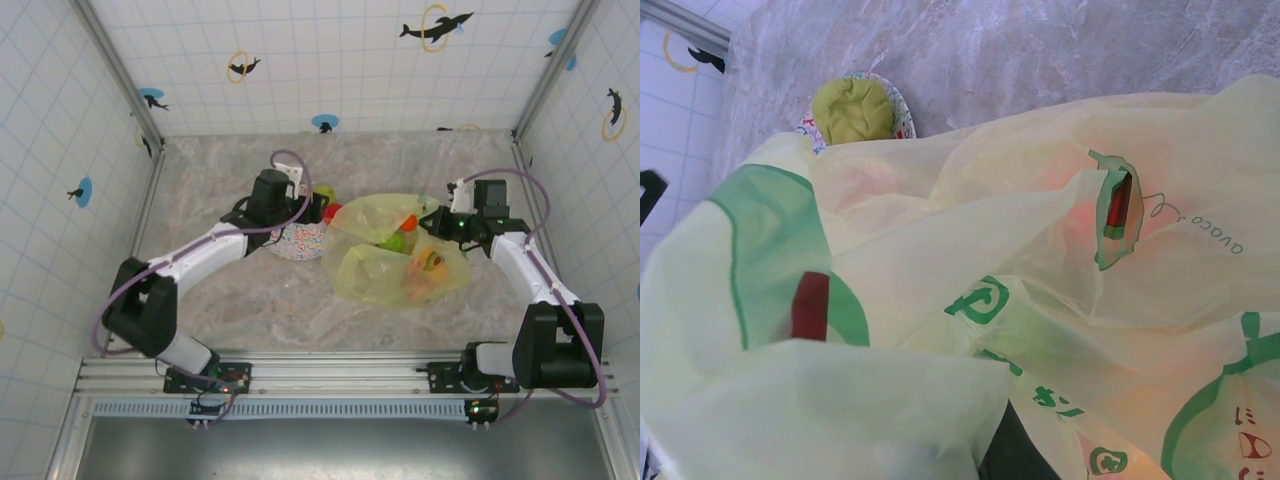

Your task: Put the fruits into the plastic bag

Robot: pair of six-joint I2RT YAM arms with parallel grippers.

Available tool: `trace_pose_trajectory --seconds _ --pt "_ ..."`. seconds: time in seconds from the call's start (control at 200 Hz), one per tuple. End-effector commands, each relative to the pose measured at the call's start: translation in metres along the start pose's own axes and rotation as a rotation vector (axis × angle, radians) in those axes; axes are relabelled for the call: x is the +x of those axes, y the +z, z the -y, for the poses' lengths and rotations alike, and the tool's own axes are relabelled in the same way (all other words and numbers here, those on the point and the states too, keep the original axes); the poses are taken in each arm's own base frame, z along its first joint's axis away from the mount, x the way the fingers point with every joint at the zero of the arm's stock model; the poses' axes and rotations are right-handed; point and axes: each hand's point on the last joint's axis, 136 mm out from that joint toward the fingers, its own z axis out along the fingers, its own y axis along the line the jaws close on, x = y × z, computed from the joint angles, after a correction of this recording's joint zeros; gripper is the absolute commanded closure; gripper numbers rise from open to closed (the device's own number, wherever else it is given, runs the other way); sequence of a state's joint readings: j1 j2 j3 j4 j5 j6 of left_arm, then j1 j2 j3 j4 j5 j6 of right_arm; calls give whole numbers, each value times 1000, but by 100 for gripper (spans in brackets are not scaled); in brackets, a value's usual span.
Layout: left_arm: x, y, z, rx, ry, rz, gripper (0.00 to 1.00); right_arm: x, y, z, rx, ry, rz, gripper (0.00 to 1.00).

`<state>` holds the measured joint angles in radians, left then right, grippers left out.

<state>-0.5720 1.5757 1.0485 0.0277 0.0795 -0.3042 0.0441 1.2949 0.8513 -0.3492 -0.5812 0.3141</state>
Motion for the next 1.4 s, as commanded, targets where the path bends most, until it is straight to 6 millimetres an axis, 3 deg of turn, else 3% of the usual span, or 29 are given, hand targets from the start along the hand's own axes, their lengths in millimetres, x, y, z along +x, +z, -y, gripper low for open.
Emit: trace_pose_trajectory --seconds 0.0,0.335,0.575,1.071,1.396 --pt "11 18 -18 -103 -43 -72 11 3 -2 -1 -13 -6 6 100" --pt "30 67 -7 -11 -221 -137 14 7 0 3 -5 -2 -2 100" --pt "40 91 -1 40 -340 -157 13 10 0 4 -10 1 -5 100" --pt "60 120 5 102 -468 -200 13 12 1 5 -14 3 -8 100" --pt "70 126 4 109 -469 -225 29 13 0 6 -13 7 -8 100"
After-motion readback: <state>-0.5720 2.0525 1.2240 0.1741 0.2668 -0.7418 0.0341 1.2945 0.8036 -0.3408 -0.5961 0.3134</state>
